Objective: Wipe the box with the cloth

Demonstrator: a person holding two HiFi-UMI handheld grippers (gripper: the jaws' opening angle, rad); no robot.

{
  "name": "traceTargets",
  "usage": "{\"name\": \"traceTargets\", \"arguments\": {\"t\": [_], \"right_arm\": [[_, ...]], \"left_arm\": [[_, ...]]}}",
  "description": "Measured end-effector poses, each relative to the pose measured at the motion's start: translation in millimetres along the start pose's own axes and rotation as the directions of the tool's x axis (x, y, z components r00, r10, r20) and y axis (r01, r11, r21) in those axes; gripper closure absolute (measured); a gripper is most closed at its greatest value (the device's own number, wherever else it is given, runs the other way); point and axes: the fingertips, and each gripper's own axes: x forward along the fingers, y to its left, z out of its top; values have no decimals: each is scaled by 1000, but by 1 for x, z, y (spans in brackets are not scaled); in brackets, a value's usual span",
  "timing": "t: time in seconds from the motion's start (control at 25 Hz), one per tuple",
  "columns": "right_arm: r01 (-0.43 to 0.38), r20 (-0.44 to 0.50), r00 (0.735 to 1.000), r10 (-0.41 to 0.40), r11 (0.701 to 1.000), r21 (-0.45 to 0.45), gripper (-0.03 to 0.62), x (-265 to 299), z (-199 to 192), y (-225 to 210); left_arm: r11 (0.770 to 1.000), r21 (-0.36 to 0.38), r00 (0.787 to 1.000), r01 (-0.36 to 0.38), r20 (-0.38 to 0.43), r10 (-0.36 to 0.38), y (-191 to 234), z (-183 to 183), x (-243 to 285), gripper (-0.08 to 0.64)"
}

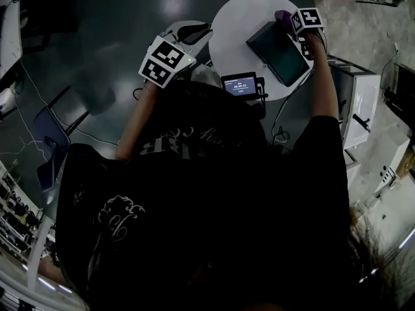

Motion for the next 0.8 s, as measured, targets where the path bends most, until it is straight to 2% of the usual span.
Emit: {"name": "traceTargets", "arguments": {"t": [0.36,0.56,0.8], "right_arm": [[26,2,1000,-26,989,-146,491,-14,48,37],[60,-34,997,-69,973,-223,491,-16,48,50],[44,-66,996,-60,973,-227,492,-14,37,63]], "left_arm": [[993,-69,994,-92,49,95,19,-13,-33,494],[989,-86,990,-116,65,122,22,-14,-47,494],[988,-97,989,-119,74,126,28,-14,-55,494]]}}
